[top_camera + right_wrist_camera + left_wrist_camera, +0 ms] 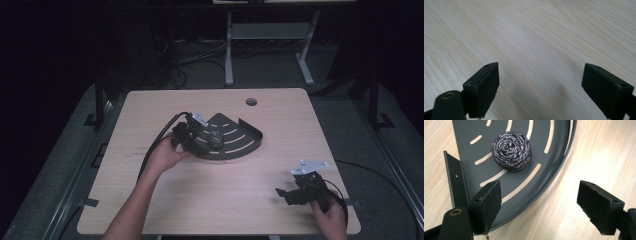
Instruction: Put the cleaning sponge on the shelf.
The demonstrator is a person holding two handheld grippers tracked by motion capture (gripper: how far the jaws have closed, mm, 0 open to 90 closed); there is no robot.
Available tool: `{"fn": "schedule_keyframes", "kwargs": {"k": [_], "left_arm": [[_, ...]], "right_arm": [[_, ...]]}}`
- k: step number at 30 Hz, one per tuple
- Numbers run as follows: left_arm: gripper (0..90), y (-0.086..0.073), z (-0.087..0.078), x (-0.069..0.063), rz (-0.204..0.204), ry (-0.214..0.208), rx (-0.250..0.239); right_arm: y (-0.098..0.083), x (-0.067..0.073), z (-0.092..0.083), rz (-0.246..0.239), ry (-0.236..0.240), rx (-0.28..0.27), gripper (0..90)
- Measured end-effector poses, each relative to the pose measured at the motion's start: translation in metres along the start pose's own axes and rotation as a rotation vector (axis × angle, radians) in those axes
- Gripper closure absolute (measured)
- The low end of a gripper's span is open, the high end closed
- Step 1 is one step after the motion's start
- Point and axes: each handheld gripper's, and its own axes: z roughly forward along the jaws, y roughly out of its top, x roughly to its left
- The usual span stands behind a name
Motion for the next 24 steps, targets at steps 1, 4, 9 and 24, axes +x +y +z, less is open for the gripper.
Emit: {"fn": "schedule_keyframes", "kwargs": {"k": [1,4,9,24], "left_arm": [[19.3,-0.001,-0.001,-0.001,0.001,0.0,-0.002],[19.6,-0.006,-0.002,-0.004,-0.004,-0.005,0.001],[19.6,-0.015,-0.005,-0.011,-0.008,-0.007,-0.011],[19.6,-0.04,-0.013,-0.018,-0.018,-0.009,-0.024]], "right_arm": [[0.0,0.0,0.0,-0.001,-0.001,0.0,14.1],[0.0,0.0,0.001,-0.001,0.003,0.002,14.1],[0.0,0.002,0.001,-0.006,0.002,0.001,14.1],[0.002,0.004,0.004,-0.002,0.0,0.01,14.1]]}}
